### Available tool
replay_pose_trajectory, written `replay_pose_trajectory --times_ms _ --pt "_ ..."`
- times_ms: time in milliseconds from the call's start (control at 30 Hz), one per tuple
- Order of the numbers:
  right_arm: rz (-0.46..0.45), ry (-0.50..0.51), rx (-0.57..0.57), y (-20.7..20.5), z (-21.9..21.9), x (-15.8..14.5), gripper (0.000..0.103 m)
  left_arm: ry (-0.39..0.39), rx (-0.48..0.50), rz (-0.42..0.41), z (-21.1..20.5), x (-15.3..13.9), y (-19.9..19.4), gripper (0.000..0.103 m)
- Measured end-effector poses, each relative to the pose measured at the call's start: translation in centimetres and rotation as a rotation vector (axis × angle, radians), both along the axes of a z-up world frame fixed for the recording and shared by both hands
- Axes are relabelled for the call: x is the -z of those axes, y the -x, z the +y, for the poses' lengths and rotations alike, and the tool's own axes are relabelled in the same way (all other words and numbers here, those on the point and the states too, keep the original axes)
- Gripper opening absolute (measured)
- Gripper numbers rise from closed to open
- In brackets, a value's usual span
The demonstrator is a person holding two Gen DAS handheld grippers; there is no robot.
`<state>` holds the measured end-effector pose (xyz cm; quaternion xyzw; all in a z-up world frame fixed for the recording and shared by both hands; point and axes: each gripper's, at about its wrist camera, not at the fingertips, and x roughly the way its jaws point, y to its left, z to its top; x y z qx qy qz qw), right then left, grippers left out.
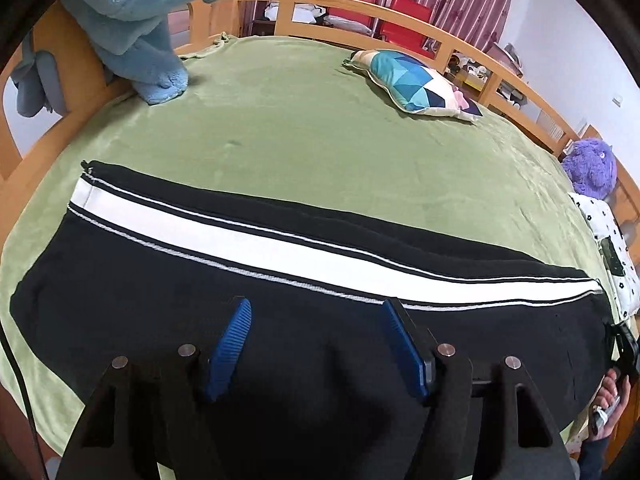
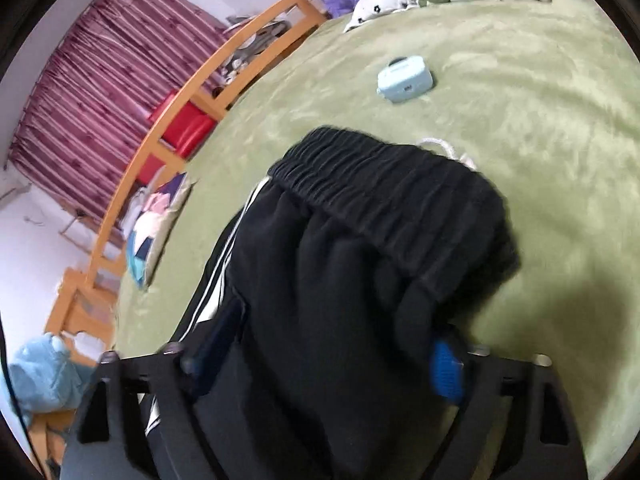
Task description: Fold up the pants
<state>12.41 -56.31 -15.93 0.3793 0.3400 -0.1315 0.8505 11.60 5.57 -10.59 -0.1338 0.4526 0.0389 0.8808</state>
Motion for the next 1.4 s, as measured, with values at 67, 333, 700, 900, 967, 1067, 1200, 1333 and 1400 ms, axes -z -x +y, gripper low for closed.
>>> replay_pose_trajectory --times_ms 67,333,700,900,967,1067,1200,1333,1400 --pt "-0.045 0.038 -0.082 -0.7 0.1 -2.3 0.025 0.011 -0.001 -0.001 -0.4 -0.2 0.0 0.066" --pt "-0.094 0.243 0.036 4.4 -4.9 -7.7 0.045 0.009 0.04 -0.03 -1.9 -1.3 0.8 0.066" --pt "0.207 0.355 -0.017 10.3 -3.2 -3.9 0.057 -0.06 0.012 -0.047 3.3 -1.7 2.9 0.066" --pt "0.112 0.485 -0.122 9.7 4.9 -9.2 0.057 -0.095 -0.032 -0.043 8.4 -1.2 1.5 0.066" --pt "0.056 0.491 -0.17 7.8 8.4 -10.5 0.057 -0.073 -0.041 -0.041 10.1 -0.9 0.4 0.065" --pt "-0.004 0.469 -0.238 4.8 13.2 -11.1 0.057 -0.049 -0.064 -0.037 12.2 -0.6 -1.6 0.065" --pt "-0.028 0.458 -0.323 0.5 18.2 -10.5 0.057 -0.072 -0.083 -0.038 14.1 0.2 -5.0 0.065" --pt "0.0 0.421 -0.418 -3.0 22.7 -9.3 0.057 -0.1 -0.088 -0.008 15.2 1.9 -8.0 0.061" --pt "0.005 0.408 -0.45 -4.2 24.3 -8.6 0.057 -0.107 -0.09 0.032 15.4 3.2 -9.3 0.053"
